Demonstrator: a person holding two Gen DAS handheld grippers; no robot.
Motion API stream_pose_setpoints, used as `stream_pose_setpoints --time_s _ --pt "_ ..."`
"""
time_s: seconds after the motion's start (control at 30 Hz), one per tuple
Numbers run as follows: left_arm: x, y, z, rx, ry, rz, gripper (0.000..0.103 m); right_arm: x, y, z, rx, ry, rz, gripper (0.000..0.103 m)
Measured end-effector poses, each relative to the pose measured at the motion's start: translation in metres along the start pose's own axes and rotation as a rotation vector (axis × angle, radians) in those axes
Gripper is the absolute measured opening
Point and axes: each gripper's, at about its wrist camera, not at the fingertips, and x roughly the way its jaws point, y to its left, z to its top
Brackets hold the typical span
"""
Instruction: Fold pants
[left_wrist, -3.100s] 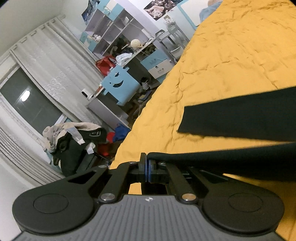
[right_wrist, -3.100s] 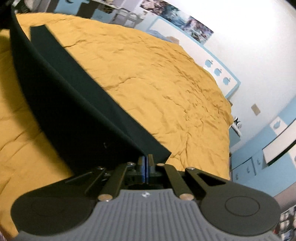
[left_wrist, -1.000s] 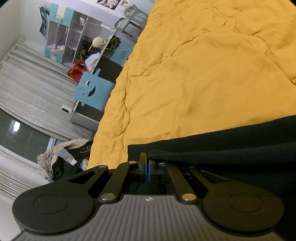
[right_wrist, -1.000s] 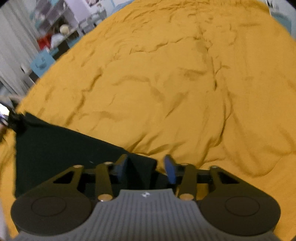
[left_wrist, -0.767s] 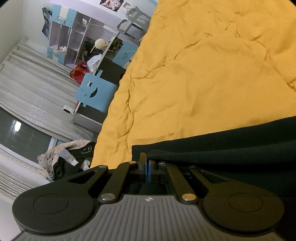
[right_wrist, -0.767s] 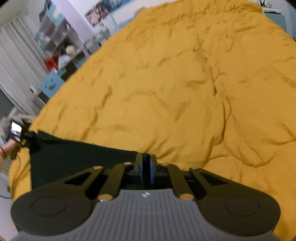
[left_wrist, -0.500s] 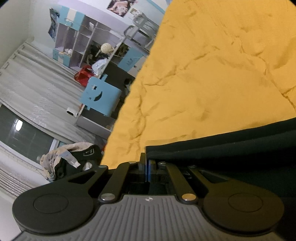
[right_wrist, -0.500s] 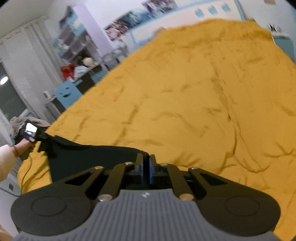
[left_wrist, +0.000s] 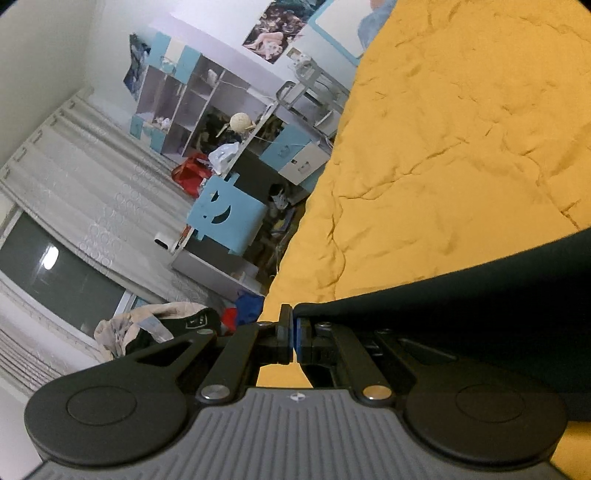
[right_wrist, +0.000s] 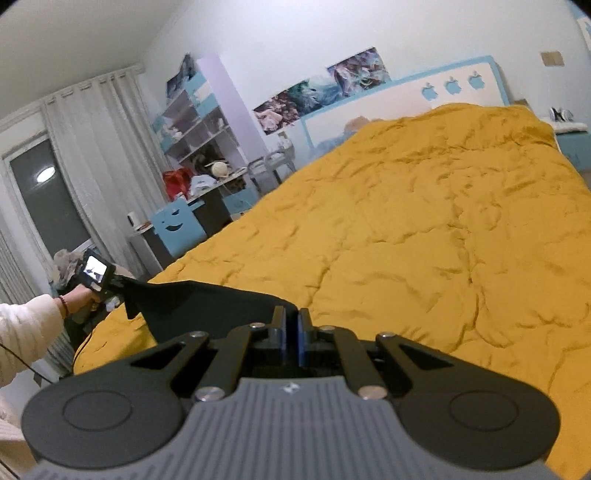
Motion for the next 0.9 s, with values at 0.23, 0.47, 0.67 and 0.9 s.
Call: stream_pose_setpoints --time_s 0.23,0.47,0.67,0.9 --pt "0.033 -0.050 0.016 0.117 0.036 0.018 0.001 0.069 -0.057 -0.013 0.111 0.091 -0.127 0.000" --pt "0.061 -0.093 0.027 0.206 0.052 0.032 0.001 0.136 -0.100 -0.018 0.151 0.176 -0.201 0.000" --pt "0.080 -0.121 0.029 0.264 0.062 0.035 0.001 0.168 -0.118 -0.023 0.157 0.230 -0.256 0.000" --pt "0.091 -0.133 0.023 0.283 0.087 0.034 0.001 0.190 -0.122 -0.027 0.134 0.281 -0.331 0.000"
